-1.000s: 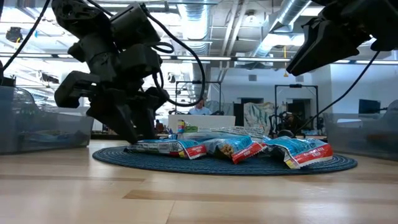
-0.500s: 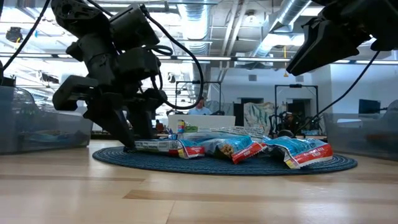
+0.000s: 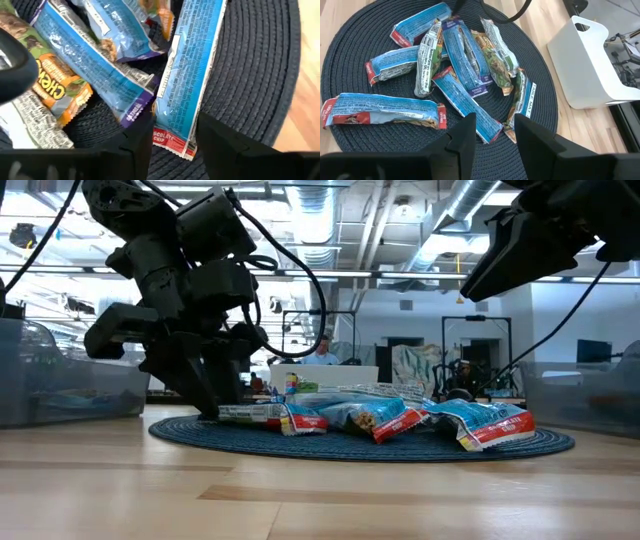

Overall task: Pick and place Granola Bars by type
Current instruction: Put the red granola bar into the white bin

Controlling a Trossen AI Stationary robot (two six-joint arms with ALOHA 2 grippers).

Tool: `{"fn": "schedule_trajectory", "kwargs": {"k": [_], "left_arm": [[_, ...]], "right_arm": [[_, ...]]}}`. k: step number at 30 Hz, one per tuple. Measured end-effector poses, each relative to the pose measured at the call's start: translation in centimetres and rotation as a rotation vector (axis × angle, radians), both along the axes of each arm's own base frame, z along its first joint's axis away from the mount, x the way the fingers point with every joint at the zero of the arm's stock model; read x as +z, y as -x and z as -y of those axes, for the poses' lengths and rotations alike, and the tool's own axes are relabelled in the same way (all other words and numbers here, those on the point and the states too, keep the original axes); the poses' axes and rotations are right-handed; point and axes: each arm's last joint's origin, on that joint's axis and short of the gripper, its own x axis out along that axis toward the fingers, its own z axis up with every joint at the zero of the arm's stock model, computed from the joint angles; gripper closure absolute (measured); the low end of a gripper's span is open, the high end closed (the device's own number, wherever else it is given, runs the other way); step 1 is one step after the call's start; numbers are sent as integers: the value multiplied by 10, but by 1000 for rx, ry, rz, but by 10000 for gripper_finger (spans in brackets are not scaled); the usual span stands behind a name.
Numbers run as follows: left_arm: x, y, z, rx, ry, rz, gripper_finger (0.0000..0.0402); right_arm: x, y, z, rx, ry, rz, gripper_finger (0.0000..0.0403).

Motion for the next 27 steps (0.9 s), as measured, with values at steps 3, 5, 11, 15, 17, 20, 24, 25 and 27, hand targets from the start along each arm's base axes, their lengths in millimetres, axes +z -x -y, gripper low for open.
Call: {"fn": "schedule_trajectory", "kwargs": {"k": [3, 5, 11, 15, 17, 20, 24, 25, 27], "left_arm": [[0, 0, 0, -1, 1, -4, 271], [-1, 1, 0, -4, -2, -10, 274], [-1, 1, 0, 3, -18, -12, 291], [-1, 1, -1, -12, -34, -8, 307], [-1, 1, -1, -12, -37, -7, 315], [0, 1, -1, -9, -42, -3, 326], [0, 1, -1, -5, -51, -1, 341], [0, 1, -1, -3, -55, 1, 344], [0, 1, -1, -4, -57, 2, 351]], "right_arm": [[0, 0, 0, 0, 0, 0, 274], [0, 0, 0, 0, -1, 1, 274], [0, 0, 0, 0, -1, 2, 274], [0, 0, 0, 0, -2, 2, 274], [0, 0, 0, 0, -1, 2, 274], [0, 0, 0, 0, -1, 2, 274], [0, 0, 0, 0, -2, 2, 274], [0, 0, 0, 0, -1, 2, 274], [0, 0, 0, 0, -1, 2, 274]]}}
